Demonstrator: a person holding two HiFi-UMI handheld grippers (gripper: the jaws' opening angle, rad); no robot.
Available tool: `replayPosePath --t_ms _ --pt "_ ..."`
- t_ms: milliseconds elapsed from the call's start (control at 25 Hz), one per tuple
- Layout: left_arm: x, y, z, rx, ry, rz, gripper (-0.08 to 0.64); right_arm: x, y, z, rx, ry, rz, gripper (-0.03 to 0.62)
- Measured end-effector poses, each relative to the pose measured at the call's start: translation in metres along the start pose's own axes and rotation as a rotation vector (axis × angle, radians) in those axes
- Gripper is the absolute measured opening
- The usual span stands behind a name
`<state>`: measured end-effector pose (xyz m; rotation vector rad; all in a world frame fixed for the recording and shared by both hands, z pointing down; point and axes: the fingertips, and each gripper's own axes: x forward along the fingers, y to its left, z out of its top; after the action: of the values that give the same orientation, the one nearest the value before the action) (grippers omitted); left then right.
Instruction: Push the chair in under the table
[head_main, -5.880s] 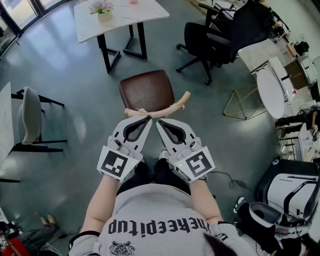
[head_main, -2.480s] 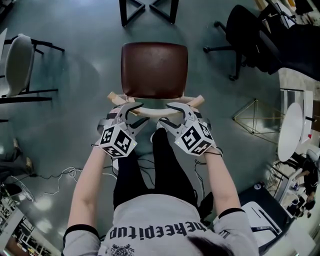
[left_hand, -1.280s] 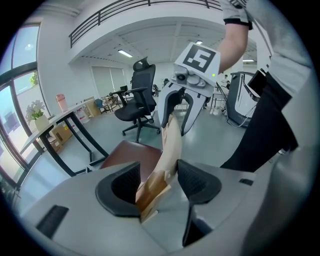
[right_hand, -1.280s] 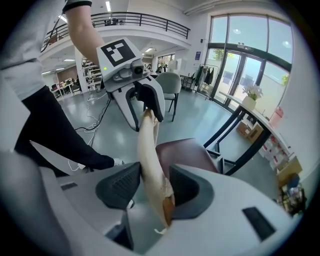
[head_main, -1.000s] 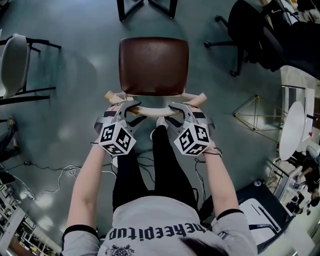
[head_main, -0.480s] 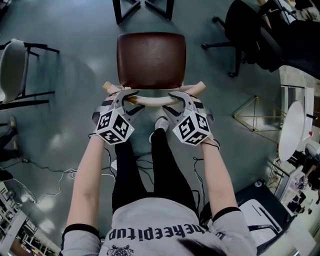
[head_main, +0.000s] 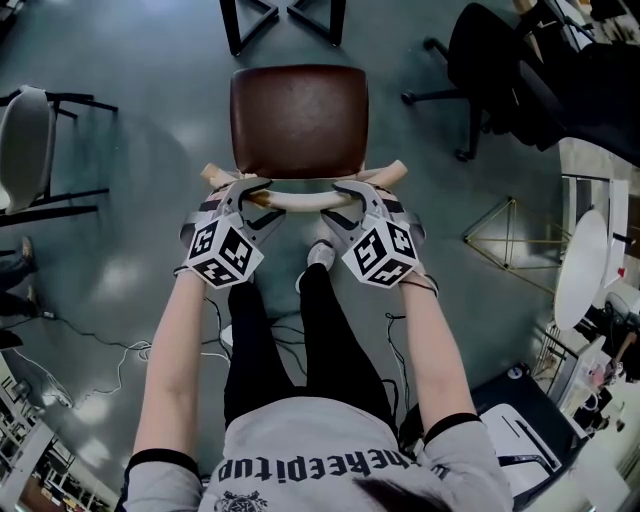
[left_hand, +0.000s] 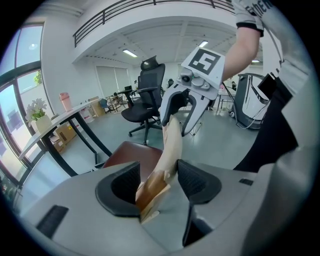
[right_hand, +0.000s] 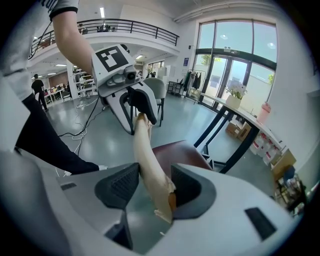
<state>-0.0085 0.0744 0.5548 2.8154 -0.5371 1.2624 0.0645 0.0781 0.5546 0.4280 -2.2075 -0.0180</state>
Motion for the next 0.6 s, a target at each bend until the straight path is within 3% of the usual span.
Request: replayPosePath --t_ms 600 --pt "0.019 0.044 0.012 -0.035 0.008 0.031 0.247 0.011 -0.050 0.002 -0.052 -0.028 0.017 0.206"
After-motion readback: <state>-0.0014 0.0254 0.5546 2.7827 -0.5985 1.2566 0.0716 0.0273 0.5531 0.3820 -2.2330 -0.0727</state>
